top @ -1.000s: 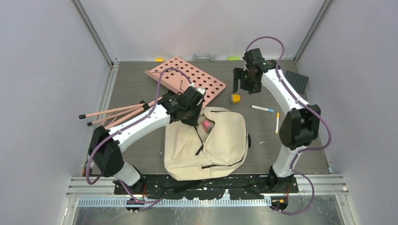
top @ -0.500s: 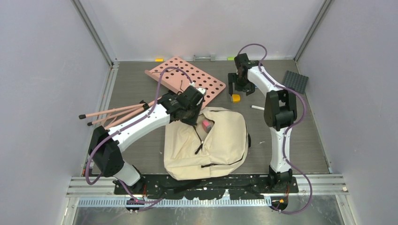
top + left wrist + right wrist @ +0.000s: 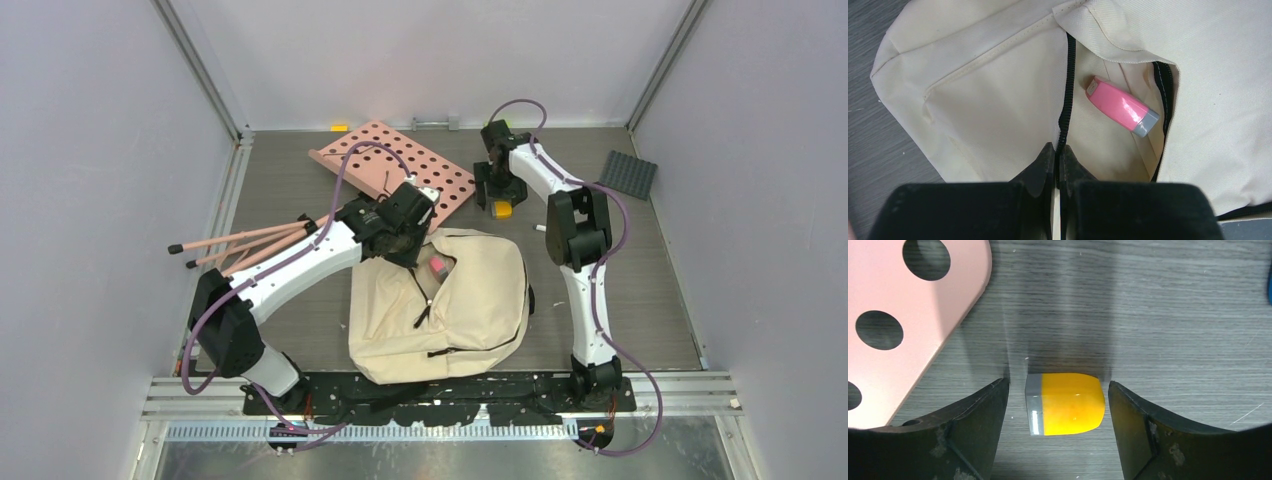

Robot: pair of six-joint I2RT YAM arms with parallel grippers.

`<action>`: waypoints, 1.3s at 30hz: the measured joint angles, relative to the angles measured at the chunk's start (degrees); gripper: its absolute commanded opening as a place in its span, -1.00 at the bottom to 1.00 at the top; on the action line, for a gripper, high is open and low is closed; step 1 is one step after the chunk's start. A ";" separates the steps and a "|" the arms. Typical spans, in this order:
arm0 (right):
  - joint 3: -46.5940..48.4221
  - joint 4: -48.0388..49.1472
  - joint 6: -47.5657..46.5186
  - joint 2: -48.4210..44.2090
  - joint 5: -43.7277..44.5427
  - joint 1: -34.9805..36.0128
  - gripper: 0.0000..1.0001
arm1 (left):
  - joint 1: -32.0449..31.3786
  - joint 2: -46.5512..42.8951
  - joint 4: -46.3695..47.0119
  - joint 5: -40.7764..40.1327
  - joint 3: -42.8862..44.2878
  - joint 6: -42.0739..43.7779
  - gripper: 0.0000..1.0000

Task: Pack the student bag
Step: Pick up the stationery from the center of the board.

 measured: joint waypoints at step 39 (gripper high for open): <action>-12.17 -0.35 2.89 -34.60 -13.49 0.85 -0.65 | 0.02 0.00 2.40 -1.42 -0.96 -4.83 -1.00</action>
